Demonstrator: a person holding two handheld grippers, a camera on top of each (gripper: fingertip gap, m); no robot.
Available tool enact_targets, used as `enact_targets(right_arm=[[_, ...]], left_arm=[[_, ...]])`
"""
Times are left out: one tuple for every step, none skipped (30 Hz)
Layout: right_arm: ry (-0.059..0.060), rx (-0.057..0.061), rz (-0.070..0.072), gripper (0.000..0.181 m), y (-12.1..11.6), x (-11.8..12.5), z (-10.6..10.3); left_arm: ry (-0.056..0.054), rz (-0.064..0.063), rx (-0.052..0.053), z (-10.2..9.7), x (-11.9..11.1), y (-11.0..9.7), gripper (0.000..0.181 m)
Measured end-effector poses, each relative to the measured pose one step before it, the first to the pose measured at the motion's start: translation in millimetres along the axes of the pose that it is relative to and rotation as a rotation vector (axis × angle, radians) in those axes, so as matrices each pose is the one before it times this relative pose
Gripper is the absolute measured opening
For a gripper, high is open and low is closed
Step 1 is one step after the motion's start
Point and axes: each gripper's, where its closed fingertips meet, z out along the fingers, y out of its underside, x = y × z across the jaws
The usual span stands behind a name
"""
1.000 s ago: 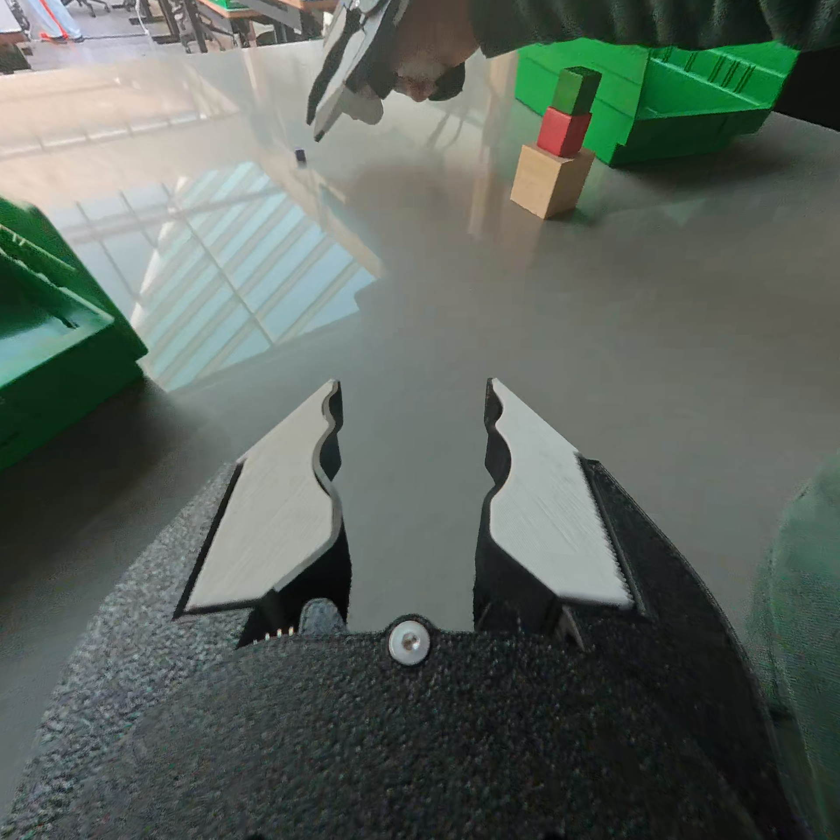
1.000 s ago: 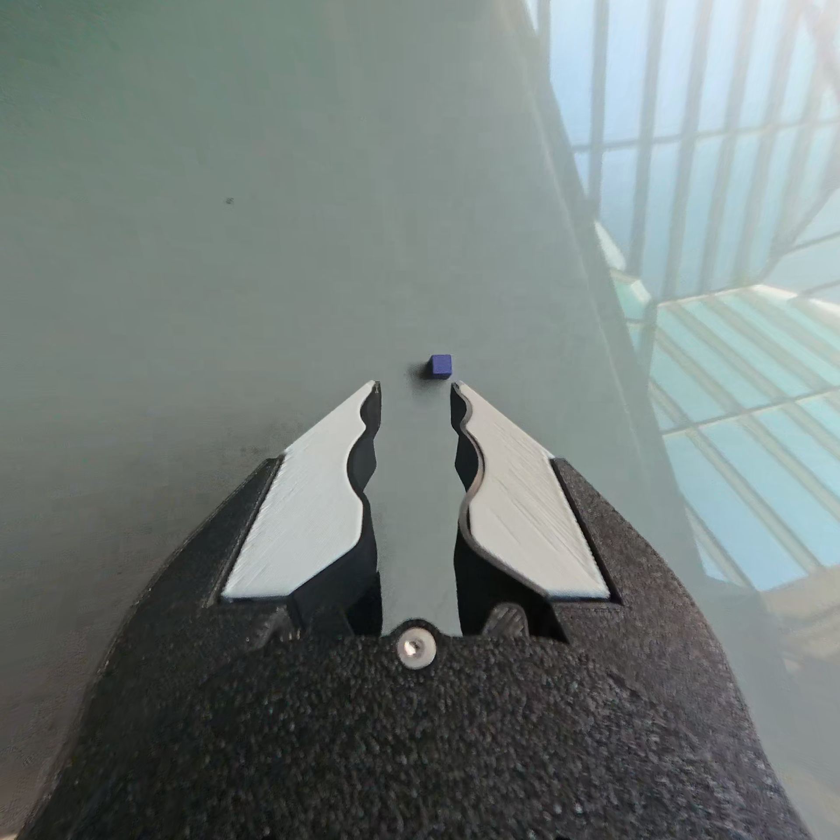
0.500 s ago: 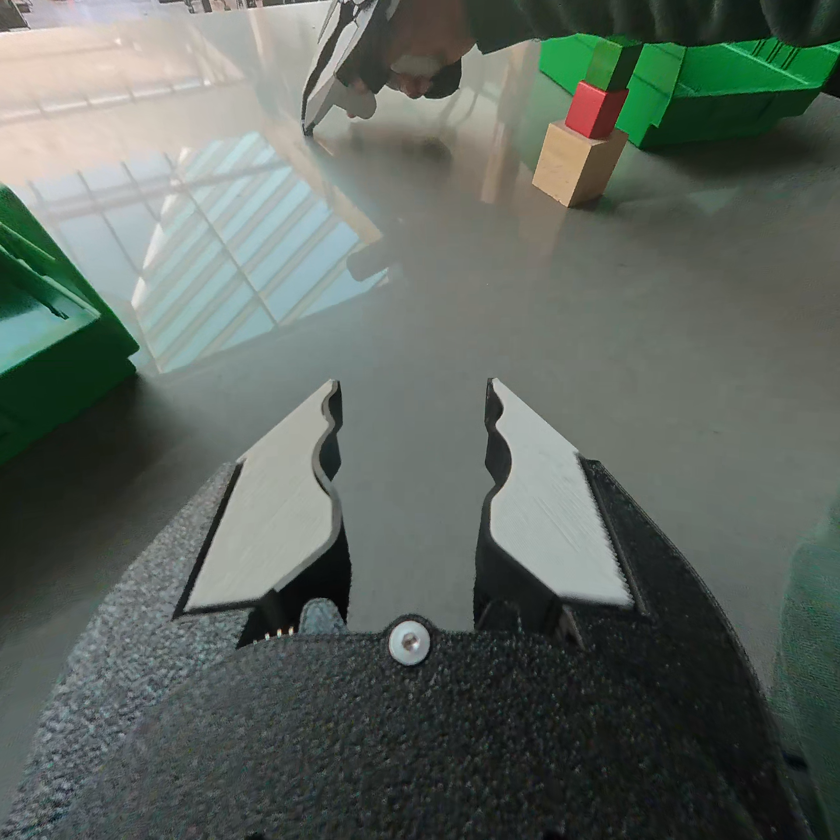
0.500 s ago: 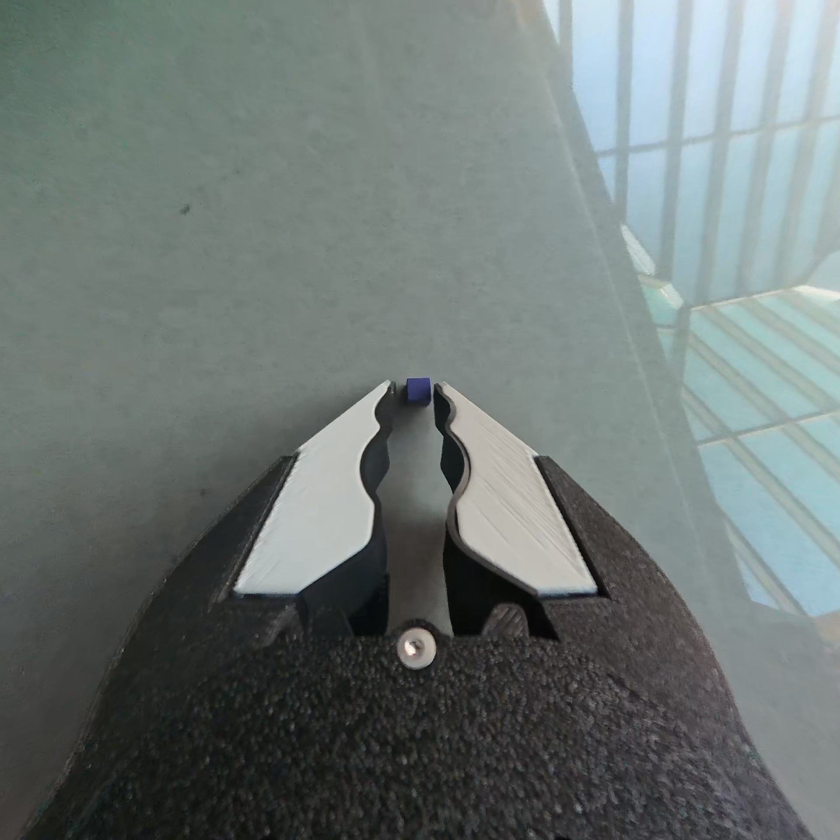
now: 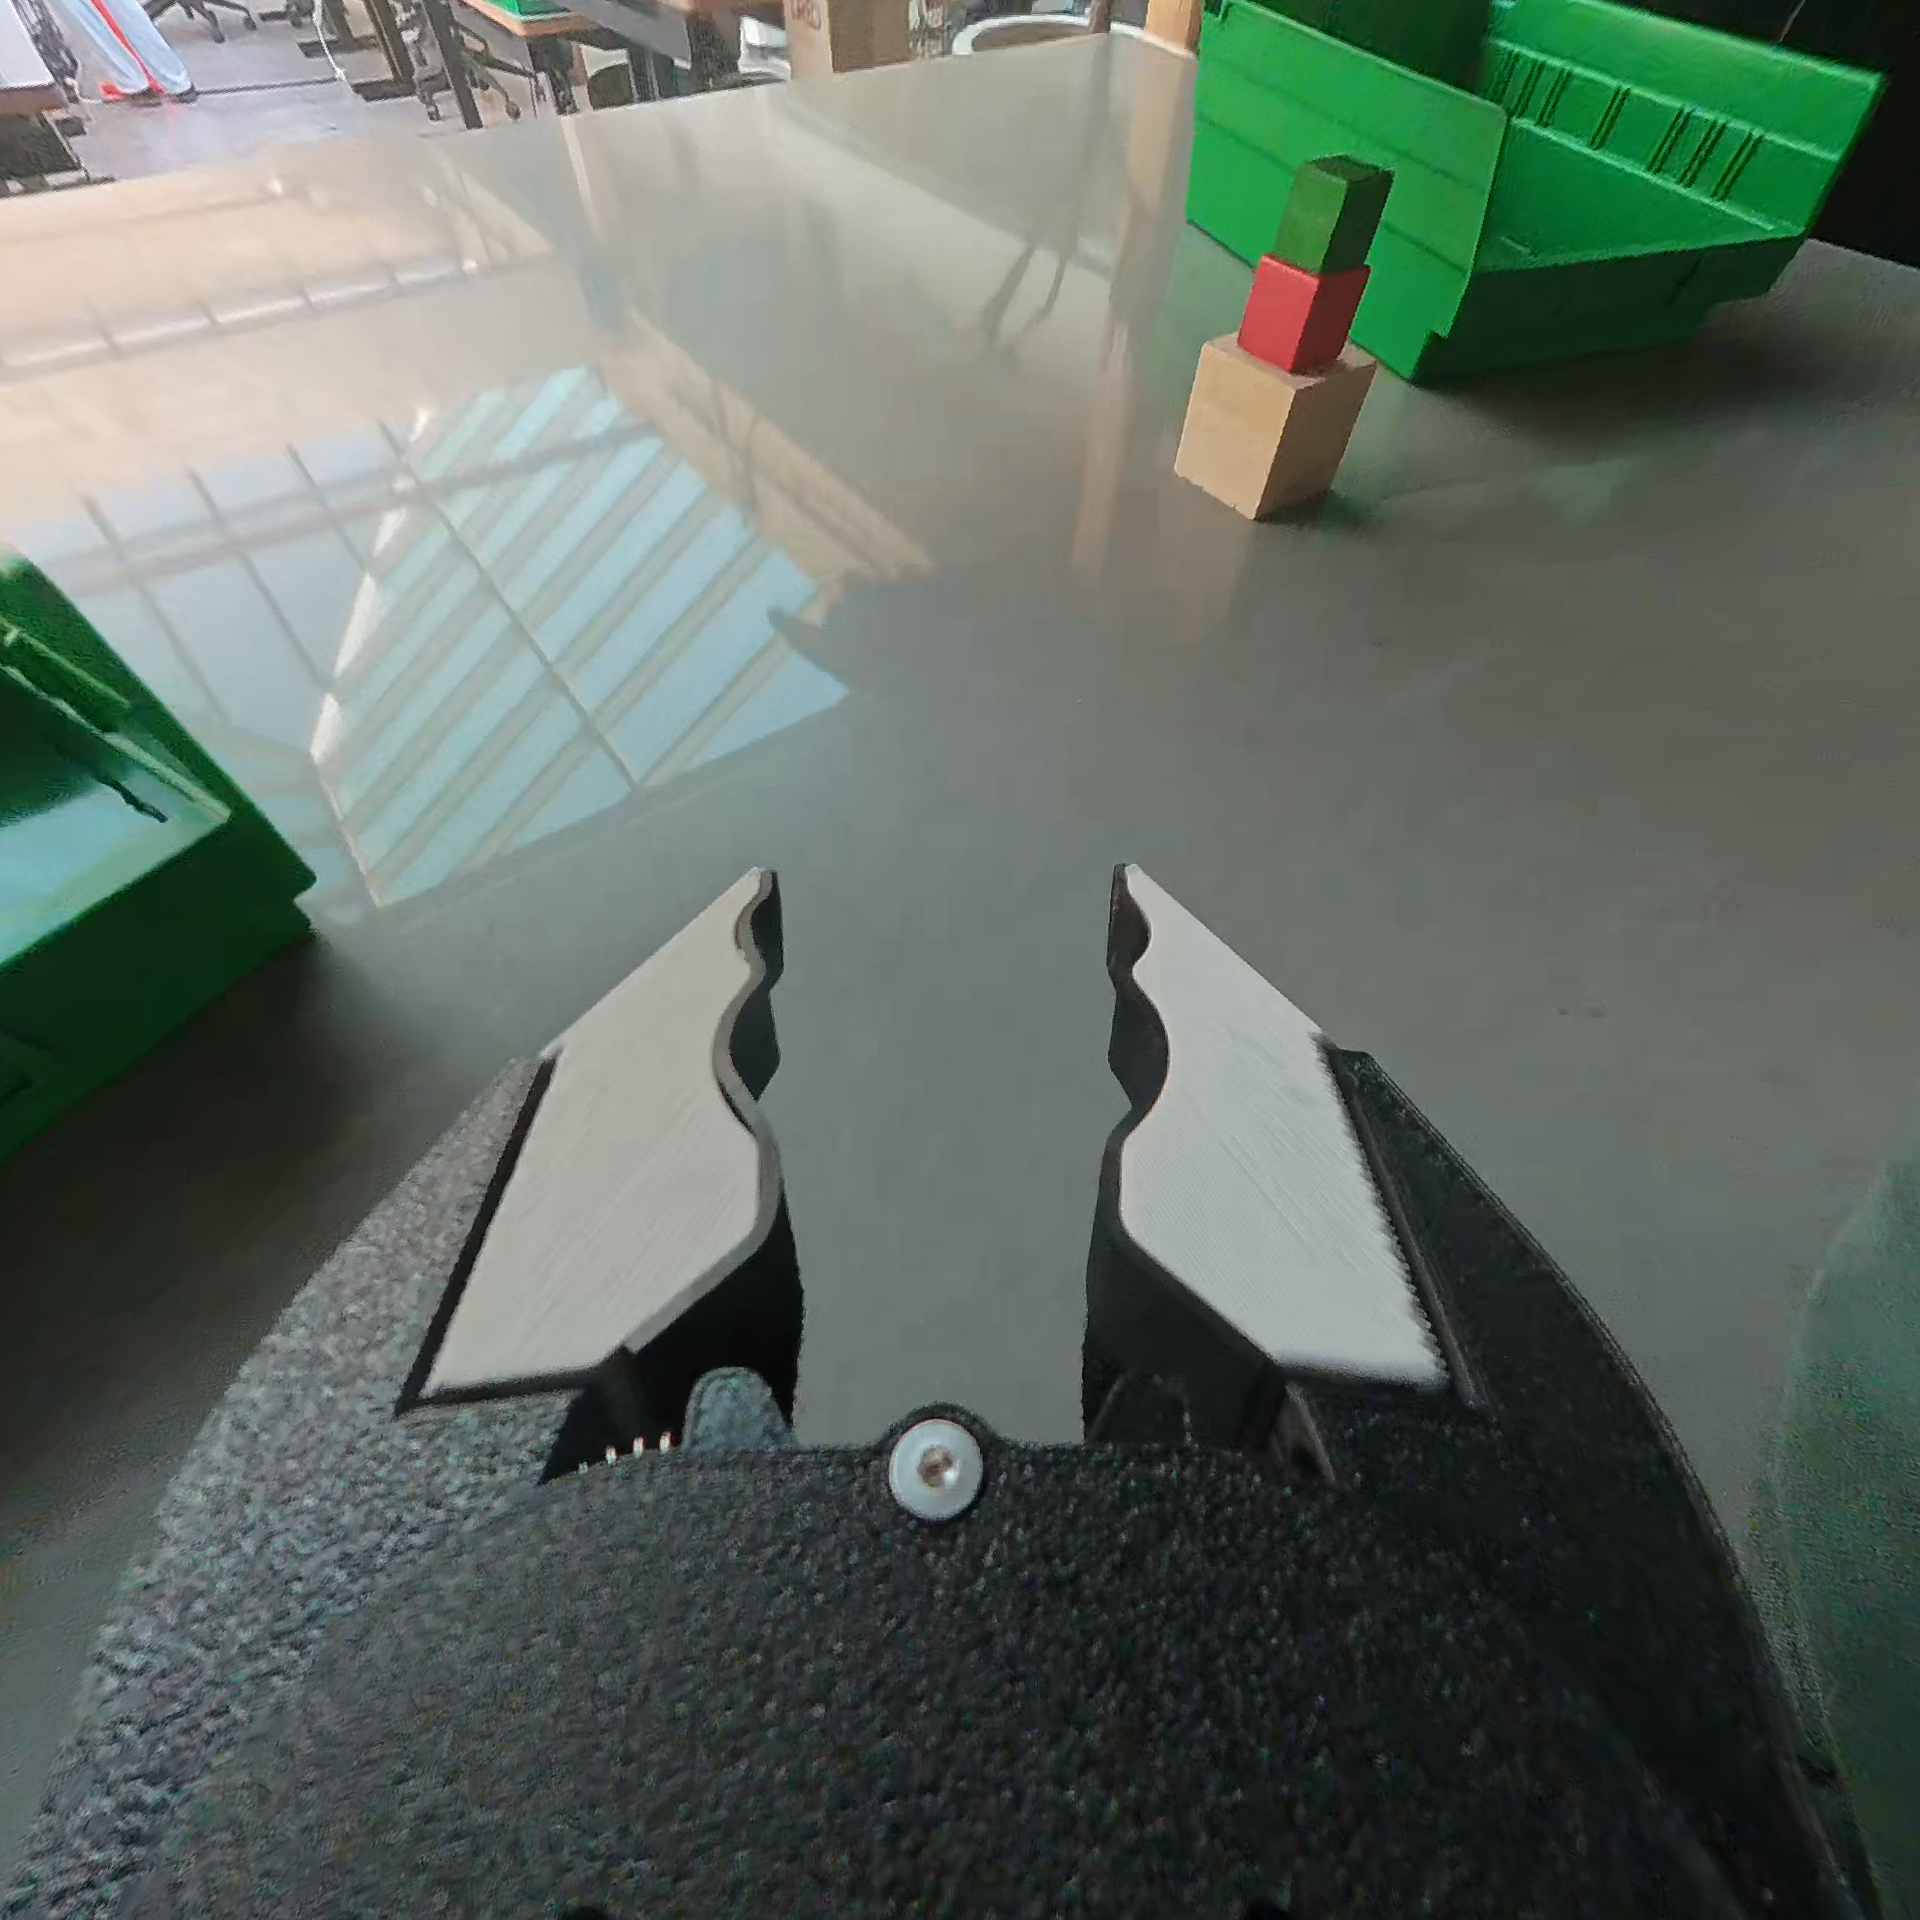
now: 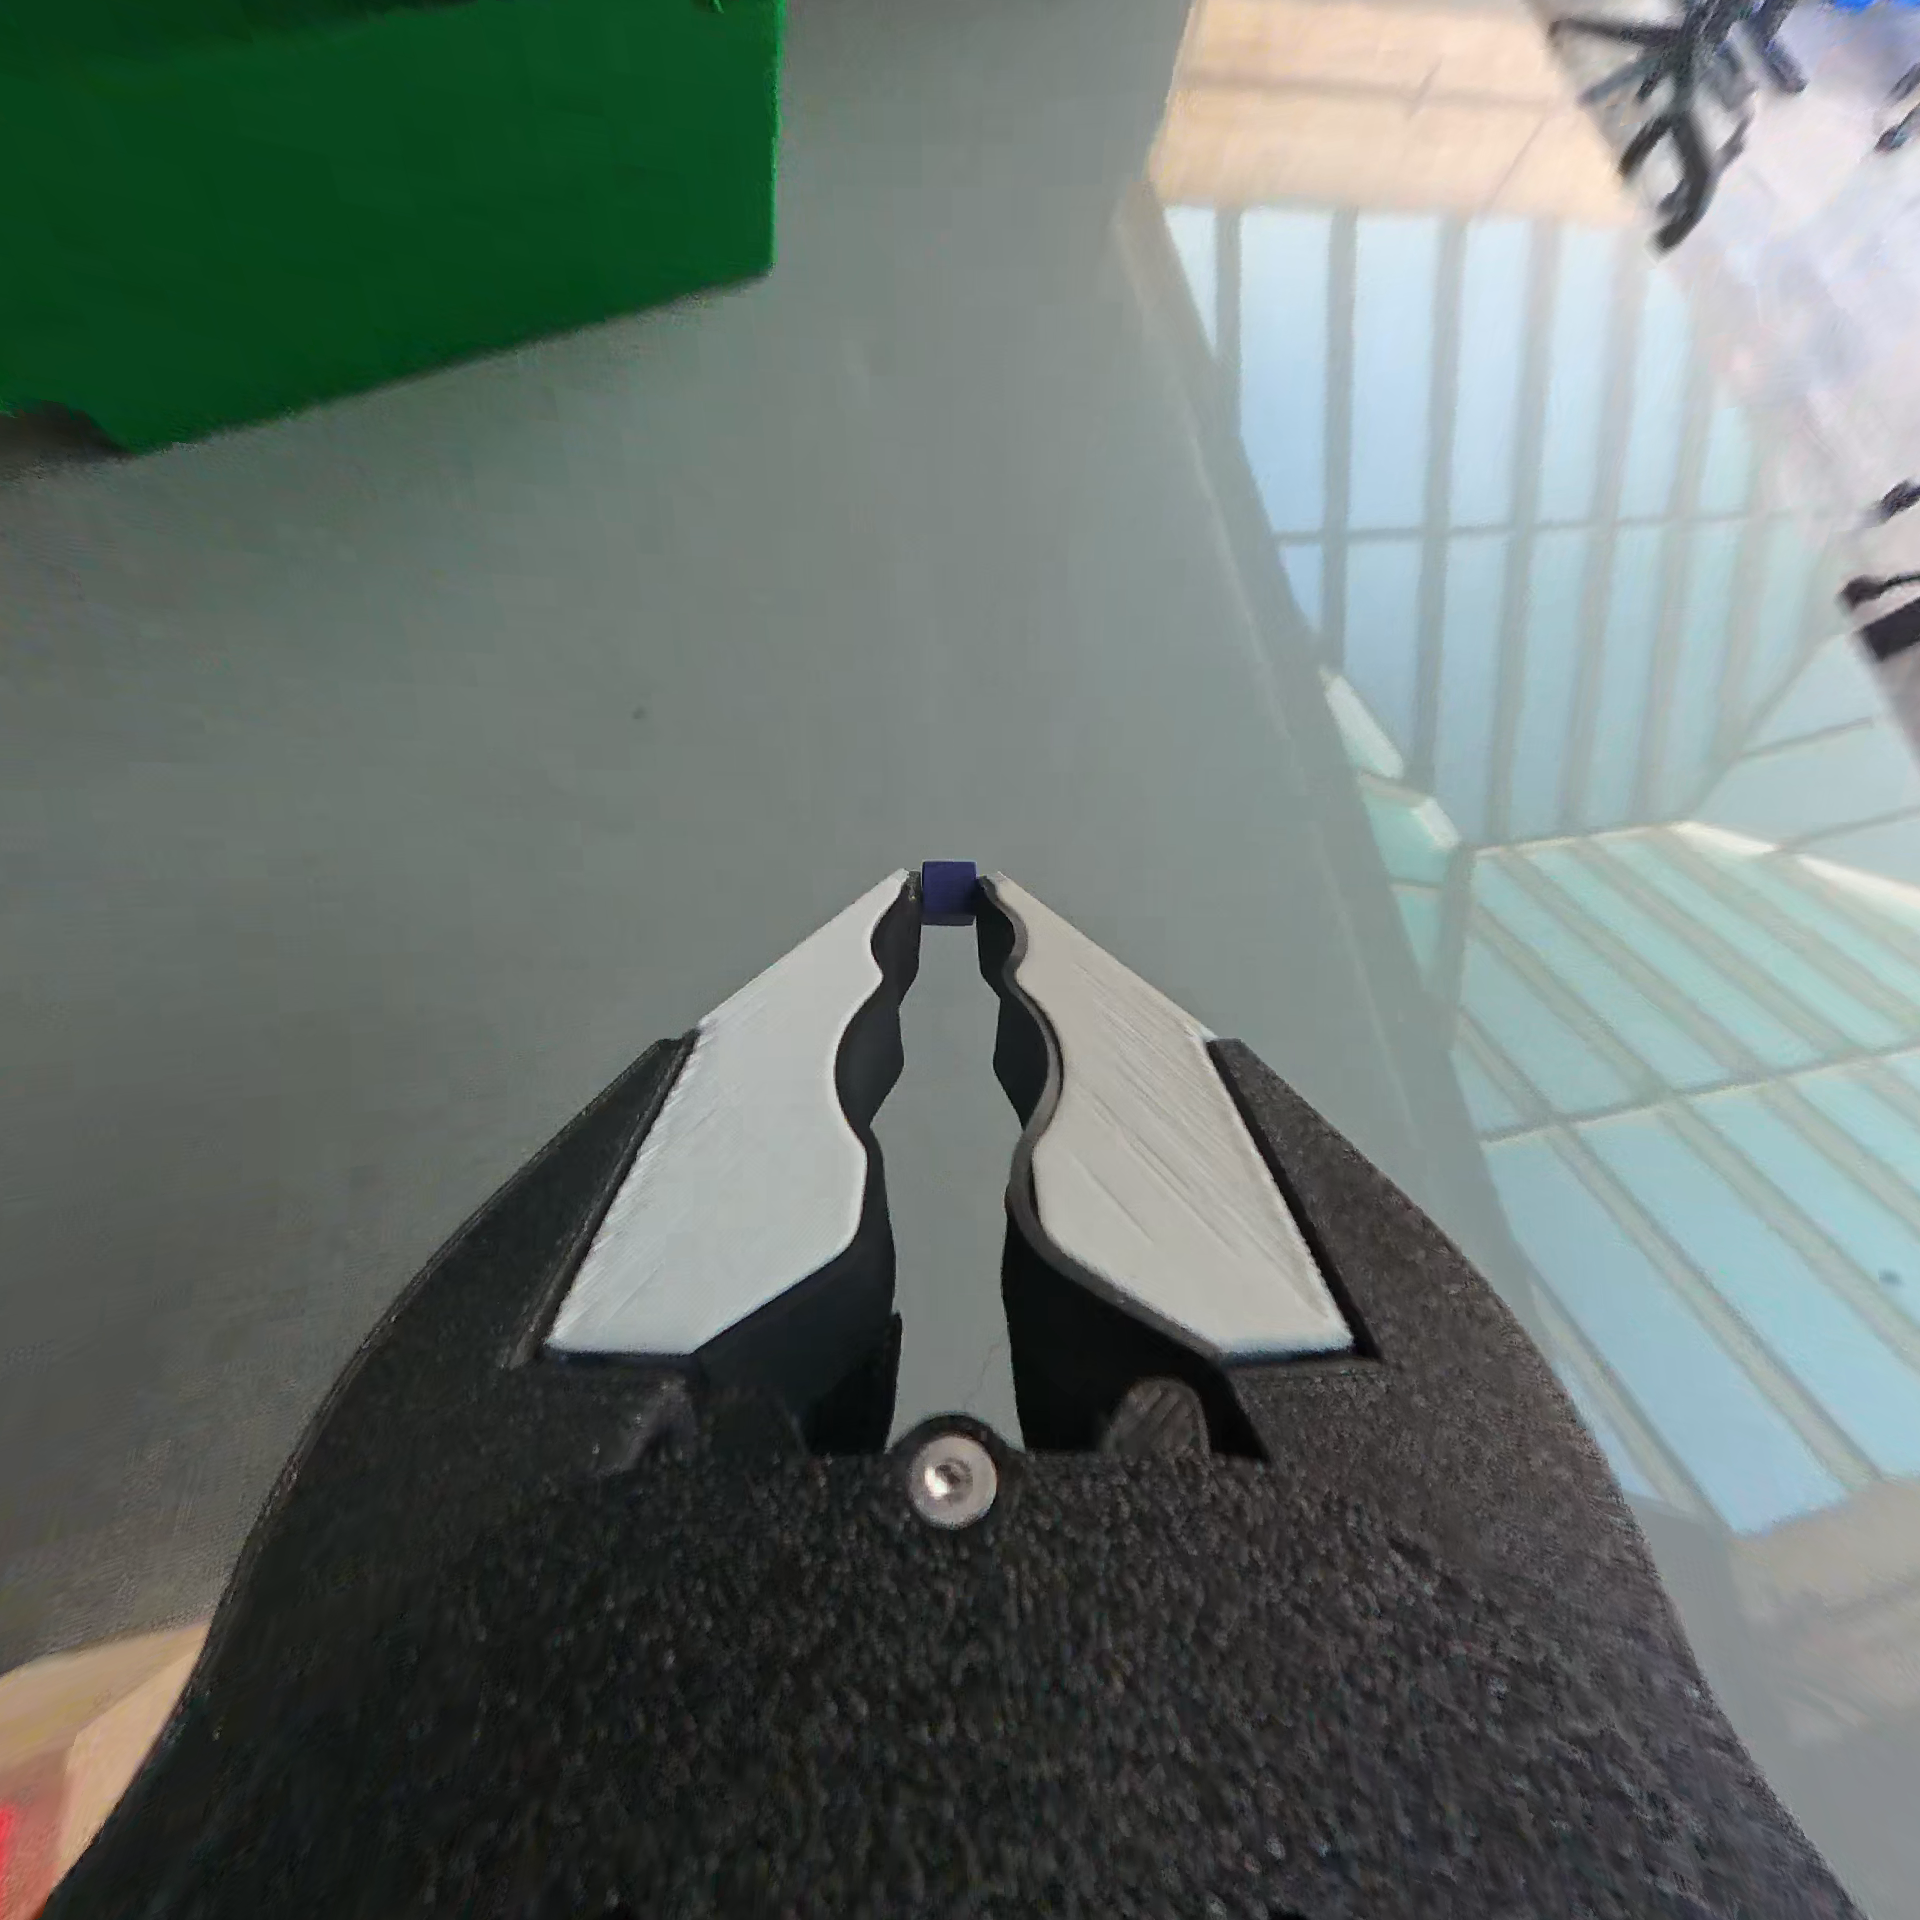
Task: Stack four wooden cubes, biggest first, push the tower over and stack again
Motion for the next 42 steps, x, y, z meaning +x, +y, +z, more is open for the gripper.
enact_targets(right_arm=[[0.0033,0.0123,-0.0170,0.010,-9.54,-3.19,-17.71],[-0.0038,0.0038,-0.0141,0.010,-7.66,-5.26,-17.62],[-0.0066,0.0012,-0.0126,0.010,-6.19,-7.22,-17.30],[-0.0080,0.0019,-0.0164,0.010,-4.93,-9.00,-16.60],[-0.0126,-0.0050,-0.0173,0.010,-2.74,-10.70,-15.67],[-0.0113,-0.0099,-0.0140,0.010,-0.64,-11.30,-14.20],[-0.0113,-0.0086,-0.0108,0.010,0.62,-12.04,-12.85],[-0.0164,-0.0095,-0.0057,0.010,2.00,-13.20,-11.30],[-0.0165,-0.0119,-0.0033,0.010,3.50,-13.27,-9.43],[-0.0101,-0.0106,-0.0034,0.010,4.40,-12.38,-7.80],[-0.0110,-0.0090,-0.0026,0.010,5.03,-12.02,-6.48],[-0.0128,-0.0065,0.0011,0.010,5.26,-11.54,-5.15],[-0.0108,-0.0025,0.0041,0.010,5.16,-10.35,-4.02],[-0.0082,-0.0017,0.0049,0.010,5.49,-8.94,-3.01],[-0.0102,-0.0063,0.0055,0.010,6.36,-8.36,-1.87],[-0.0101,-0.0093,0.0043,0.010,6.97,-7.23,-0.68],[-0.0087,-0.0108,0.0033,0.010,7.14,-6.26,0.19],[-0.0081,-0.0090,0.0048,0.010,6.55,-5.13,0.76],[-0.0072,-0.0048,0.0055,0.010,5.57,-4.33,1.05],[-0.0049,-0.0028,0.0040,0.010,5.05,-3.51,1.37],[-0.0031,-0.0035,0.0029,0.010,5.11,-2.85,1.56],[-0.0032,-0.0035,0.0023,0.010,4.92,-2.45,1.79],[-0.0045,-0.0034,0.0027,0.010,4.75,-2.27,1.73],[-0.0028,-0.0027,0.0030,0.010,4.36,-1.62,1.69],[-0.0022,-0.0019,0.0030,0.010,4.03,-1.14,1.58],[-0.0021,-0.0006,0.0031,0.010,3.62,-0.96,1.50],[-0.0033,-0.0005,0.0016,0.010,3.53,-0.94,1.70],[-0.0044,-0.0021,0.0012,0.010,3.66,-0.83,1.82],[-0.0039,-0.0045,0.0018,0.010,3.63,-0.45,2.00],[-0.0012,-0.0042,0.0005,0.010,3.19,0.10,1.72],[-0.0022,-0.0015,-0.0002,0.010,2.18,0.04,1.53],[-0.0040,0.0001,0.0007,0.010,1.47,-0.06,1.28],[-0.0019,0.0007,-0.0007,0.010,0.89,0.08,0.94],[0.0000,-0.0013,-0.0021,0.010,0.99,0.46,0.95],[-0.0006,-0.0029,-0.0019,0.010,1.15,0.36,0.76],[-0.0008,0.0004,-0.0015,0.010,0.66,0.35,0.75],[-0.0015,0.0021,0.0005,0.010,0.41,0.40,0.64],[-0.0019,0.0008,0.0008,0.010,0.43,0.27,0.55],[0.0000,-0.0003,-0.0009,0.010,0.51,0.44,0.39],[-0.0007,0.0010,-0.0010,0.010,0.19,0.14,0.32],[-0.0017,0.0021,0.0004,0.010,-0.15,0.13,0.18],[-0.0001,0.0014,-0.0005,0.010,-0.19,0.24,0.11]], left_arm=[[0.0045,0.0047,0.0060,-0.08,1.56,-1.80,0.062],[0.0048,0.0045,0.0036,0.10,1.77,-1.29,0.062],[0.0050,0.0049,0.0021,-0.03,1.88,-0.96,0.062],[0.0062,0.0056,0.0022,-0.24,2.24,-0.88,0.062],[0.0059,0.0053,0.0027,-0.29,2.45,-1.03,0.062],[0.0053,0.0049,0.0029,-0.31,2.41,-0.93,0.062],[0.0053,0.0044,0.0025,-0.28,2.45,-0.81,0.062],[0.0051,0.0041,0.0025,-0.33,2.45,-0.68,0.062],[0.0045,0.0040,0.0027,-0.26,2.58,-0.74,0.062],[0.0054,0.0038,0.0026,-0.23,2.82,-0.75,0.062],[0.0055,0.0040,0.0025,-0.05,2.98,-0.71,0.062],[0.0052,0.0050,0.0027,-0.02,3.06,-0.85,0.062],[0.0058,0.0055,0.0017,0.12,3.24,-0.91,0.062],[0.0054,0.0056,0.0005,0.18,3.17,-0.70,0.062],[0.0051,0.0060,0.0003,0.26,3.14,-0.84,0.062],[0.0042,0.0063,0.0006,0.26,2.93,-0.66,0.062],[0.0033,0.0056,-0.0005,0.42,2.70,-0.39,0.062],[0.0022,0.0049,-0.0016,0.38,2.37,-0.26,0.062],[0.0017,0.0044,-0.0003,0.43,2.14,-0.43,0.062],[0.0019,0.0028,0.0014,0.13,2.08,-0.72,0.062],[0.0011,0.0019,0.0022,0.12,1.93,-0.91,0.062],[-0.0010,0.0016,0.0021,-0.13,1.43,-0.80,0.062],[-0.0020,0.0011,0.0026,-0.21,1.17,-0.71,0.062],[-0.0025,-0.0002,0.0022,-0.26,0.79,-0.62,0.062],[-0.0026,-0.0007,0.0011,-0.16,0.47,-0.31,0.062],[-0.0037,-0.0006,0.0006,-0.17,0.31,-0.15,0.062],[-0.0038,-0.0010,-0.0002,-0.12,0.10,0.14,0.062],[-0.0027,-0.0017,-0.0007,0.01,0.06,0.27,0.062],[-0.0027,-0.0019,-0.0005,0.15,0.06,0.30,0.062],[-0.0020,-0.0020,-0.0010,0.20,0.14,0.35,0.062],[-0.0012,-0.0017,-0.0028,0.51,0.12,0.65,0.062],[-0.0014,-0.0004,-0.0042,0.68,0.14,0.84,0.062],[-0.0010,0.0013,-0.0050,0.80,0.24,0.97,0.062],[-0.0017,0.0024,-0.0051,0.80,0.26,0.86,0.062],[-0.0013,0.0021,-0.0053,0.85,0.21,0.86,0.062],[-0.0007,0.0015,-0.0036,0.79,0.39,0.69,0.062],[0.0012,-0.0001,-0.0018,0.72,0.51,0.42,0.062],[0.0019,-0.0027,-0.0001,0.58,0.42,0.10,0.062],[0.0010,-0.0025,0.0012,0.40,0.14,-0.07,0.062],[0.0001,-0.0016,0.0014,0.29,-0.02,-0.16,0.062],[-0.0003,-0.0016,0.0007,0.30,-0.20,-0.08,0.062],[0.0002,-0.0015,-0.0004,0.23,-0.14,0.07,0.062]])
